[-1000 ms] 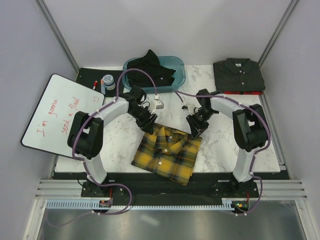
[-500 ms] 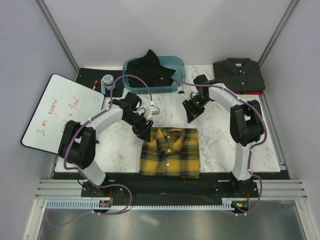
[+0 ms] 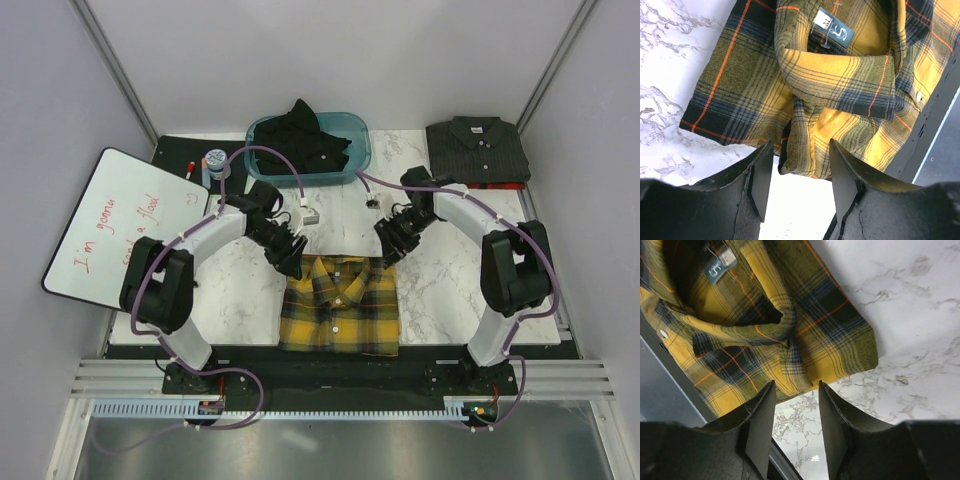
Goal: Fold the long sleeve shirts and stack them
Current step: Fold the shirt
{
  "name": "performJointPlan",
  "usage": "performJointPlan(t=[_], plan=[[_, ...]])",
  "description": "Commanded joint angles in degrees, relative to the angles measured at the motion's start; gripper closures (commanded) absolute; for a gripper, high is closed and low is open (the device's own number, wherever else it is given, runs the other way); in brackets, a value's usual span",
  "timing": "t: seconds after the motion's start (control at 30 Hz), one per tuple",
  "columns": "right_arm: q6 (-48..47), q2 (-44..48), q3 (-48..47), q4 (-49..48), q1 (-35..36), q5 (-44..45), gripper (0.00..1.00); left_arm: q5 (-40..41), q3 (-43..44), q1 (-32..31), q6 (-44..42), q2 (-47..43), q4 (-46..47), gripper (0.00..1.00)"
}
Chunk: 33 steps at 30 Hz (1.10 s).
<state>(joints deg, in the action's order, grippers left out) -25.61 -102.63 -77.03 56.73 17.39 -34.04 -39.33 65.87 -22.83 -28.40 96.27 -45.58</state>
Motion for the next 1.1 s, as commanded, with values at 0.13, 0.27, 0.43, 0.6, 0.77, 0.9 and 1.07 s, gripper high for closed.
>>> performJointPlan(t=[0.13, 0.27, 0.43, 0.6, 0.77, 0.9, 1.07], plan=[[-1.6, -3.0, 3.8, -4.2, 0.5, -0.3, 0.50, 0.2, 1.3, 0.2, -1.6, 1.3, 0.8, 0.44], [-1.6, -3.5, 3.6, -4.0, 0.6, -2.3, 0.50, 1.3, 1.0, 0.2, -1.9, 2.3, 0.8, 0.44], [-1.6, -3.7, 4.5, -3.7, 1.4, -2.1, 0.50, 1.5, 1.3, 0.4, -1.8, 2.4, 1.1, 0.45], [-1.6, -4.0, 5.9, -4.3, 1.6, -0.3, 0.47, 1.6, 1.8, 0.8, -1.9, 2.0, 1.1, 0.45], [-1.0, -6.0, 6.3, -6.0, 1.8, 0.0, 0.48, 1.8, 1.2, 0.9, -2.0, 1.6, 1.2, 0.45], [-0.4, -4.3, 6.0, -5.4, 1.8, -0.8, 0.75, 0.8, 0.2, 1.3, -2.0, 0.6, 1.2, 0.56], [-0.3, -0.3, 4.8, -3.2, 1.7, -0.3, 0.96, 0.4, -0.3, 1.5, -2.4, -1.4, 0.6, 0.87]])
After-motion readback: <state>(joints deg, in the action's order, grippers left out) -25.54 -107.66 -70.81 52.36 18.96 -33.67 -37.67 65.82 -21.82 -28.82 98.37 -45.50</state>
